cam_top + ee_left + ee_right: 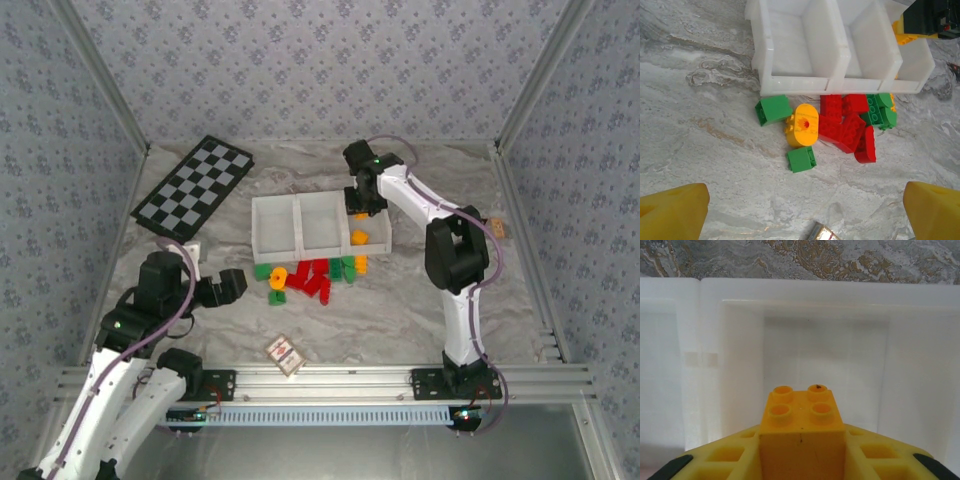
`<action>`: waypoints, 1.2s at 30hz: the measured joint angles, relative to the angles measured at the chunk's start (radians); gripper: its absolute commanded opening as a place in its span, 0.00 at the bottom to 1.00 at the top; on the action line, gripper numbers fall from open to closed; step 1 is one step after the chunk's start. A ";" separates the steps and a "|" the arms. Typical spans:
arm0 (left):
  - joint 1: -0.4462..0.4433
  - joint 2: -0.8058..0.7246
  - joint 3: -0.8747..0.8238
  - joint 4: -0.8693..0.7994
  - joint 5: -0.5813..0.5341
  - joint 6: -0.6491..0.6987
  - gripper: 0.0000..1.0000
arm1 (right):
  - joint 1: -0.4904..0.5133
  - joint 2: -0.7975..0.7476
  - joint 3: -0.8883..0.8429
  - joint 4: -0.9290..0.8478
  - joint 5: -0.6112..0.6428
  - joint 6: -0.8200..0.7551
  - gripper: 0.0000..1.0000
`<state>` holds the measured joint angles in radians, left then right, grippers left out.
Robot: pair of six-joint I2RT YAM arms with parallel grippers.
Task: Sort the legos into containers by color
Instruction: Place the lego in the container, then move the lego to the center of the table.
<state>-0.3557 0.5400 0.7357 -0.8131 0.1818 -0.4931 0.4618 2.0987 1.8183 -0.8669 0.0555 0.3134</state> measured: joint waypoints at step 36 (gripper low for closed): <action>0.002 0.058 -0.006 0.029 0.039 0.006 1.00 | 0.110 -0.465 -0.675 0.240 -0.019 0.235 0.28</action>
<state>-0.3538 0.5976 0.7300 -0.7845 0.2211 -0.4866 0.5716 1.6337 1.1431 -0.6273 0.0368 0.5484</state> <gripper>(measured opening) 0.994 0.293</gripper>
